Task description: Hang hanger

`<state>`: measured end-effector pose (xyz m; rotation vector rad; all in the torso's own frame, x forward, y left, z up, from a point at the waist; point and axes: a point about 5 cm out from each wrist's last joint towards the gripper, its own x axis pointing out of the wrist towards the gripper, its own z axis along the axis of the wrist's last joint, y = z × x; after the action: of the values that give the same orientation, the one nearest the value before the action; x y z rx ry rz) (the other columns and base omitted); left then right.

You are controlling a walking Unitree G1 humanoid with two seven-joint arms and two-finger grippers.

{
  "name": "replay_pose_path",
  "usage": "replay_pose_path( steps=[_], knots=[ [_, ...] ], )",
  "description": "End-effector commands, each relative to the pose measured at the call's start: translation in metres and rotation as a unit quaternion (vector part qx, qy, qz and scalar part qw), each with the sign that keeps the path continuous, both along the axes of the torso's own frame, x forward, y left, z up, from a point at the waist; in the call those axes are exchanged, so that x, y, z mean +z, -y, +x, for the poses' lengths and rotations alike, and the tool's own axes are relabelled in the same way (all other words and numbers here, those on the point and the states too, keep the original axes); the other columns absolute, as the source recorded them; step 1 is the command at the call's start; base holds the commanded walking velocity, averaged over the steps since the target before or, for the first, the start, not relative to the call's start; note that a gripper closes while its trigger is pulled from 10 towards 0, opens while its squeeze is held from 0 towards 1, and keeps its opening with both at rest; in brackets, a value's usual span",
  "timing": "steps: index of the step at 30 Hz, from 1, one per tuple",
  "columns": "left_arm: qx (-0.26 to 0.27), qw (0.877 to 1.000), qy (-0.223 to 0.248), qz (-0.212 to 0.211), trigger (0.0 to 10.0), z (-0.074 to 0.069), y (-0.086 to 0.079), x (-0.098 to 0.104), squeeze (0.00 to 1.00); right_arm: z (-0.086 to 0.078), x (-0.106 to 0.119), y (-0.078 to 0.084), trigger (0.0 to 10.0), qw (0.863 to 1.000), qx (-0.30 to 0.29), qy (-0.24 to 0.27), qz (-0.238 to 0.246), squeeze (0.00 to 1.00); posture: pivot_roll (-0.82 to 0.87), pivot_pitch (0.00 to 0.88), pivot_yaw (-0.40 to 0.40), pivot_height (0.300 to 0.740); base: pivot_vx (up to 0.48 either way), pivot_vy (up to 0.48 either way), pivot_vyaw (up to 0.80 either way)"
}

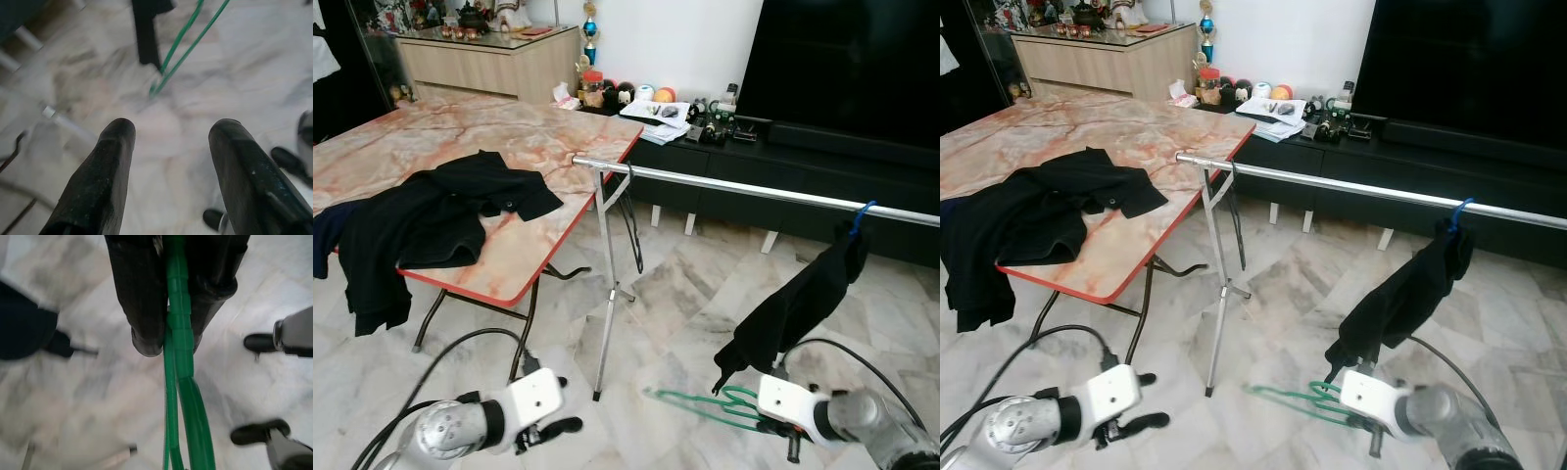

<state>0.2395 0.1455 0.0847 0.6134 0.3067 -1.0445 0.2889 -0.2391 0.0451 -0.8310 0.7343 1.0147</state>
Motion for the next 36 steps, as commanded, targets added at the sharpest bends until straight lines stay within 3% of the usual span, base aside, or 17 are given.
replay_pose_path(
  steps=[1,3,8,18,23,35,36],
  knots=[
    [-0.037,0.999,-0.001,-0.005,10.0,0.001,0.014,0.009,0.0,0.003,0.008,-0.015,10.0,0.999,0.037,0.01,0.028,0.0,0.2,0.0,-0.029,0.74,0.0,0.0,0.0],
    [-0.061,0.998,0.0,-0.009,10.0,0.003,0.026,0.011,0.0,0.003,0.012,-0.029,10.0,0.997,0.057,0.014,0.059,0.0,0.2,0.0,-0.024,0.74,0.0,0.0,0.0],
    [-0.084,0.996,0.013,-0.014,10.0,0.013,0.046,0.017,0.0,0.002,0.015,-0.049,10.0,0.993,0.096,0.021,0.071,0.0,0.18,0.0,-0.018,0.74,0.0,0.0,0.0],
    [-0.125,0.992,-0.021,0.006,10.0,0.013,0.063,0.01,0.0,-0.004,0.021,-0.065,10.0,0.988,0.124,0.024,0.088,0.0,0.17,0.0,-0.019,0.74,0.0,0.0,0.0],
    [-0.124,0.992,-0.013,0.01,10.0,0.018,0.069,0.007,0.0,-0.003,0.025,-0.073,10.0,0.986,0.131,0.028,0.1,0.0,0.16,0.0,-0.022,0.74,0.0,0.0,0.0],
    [-0.125,0.992,-0.019,-0.013,10.0,0.019,0.088,0.003,0.0,-0.004,0.03,-0.086,10.0,0.982,0.149,0.031,0.108,0.0,0.15,0.0,-0.035,0.74,0.0,0.0,0.0],
    [-0.125,0.992,-0.02,-0.015,8.0,0.019,0.089,0.002,0.0,-0.004,0.03,-0.085,10.0,0.983,0.148,0.031,0.107,0.0,0.15,0.0,-0.037,0.74,0.0,0.0,0.0]
  ],
)
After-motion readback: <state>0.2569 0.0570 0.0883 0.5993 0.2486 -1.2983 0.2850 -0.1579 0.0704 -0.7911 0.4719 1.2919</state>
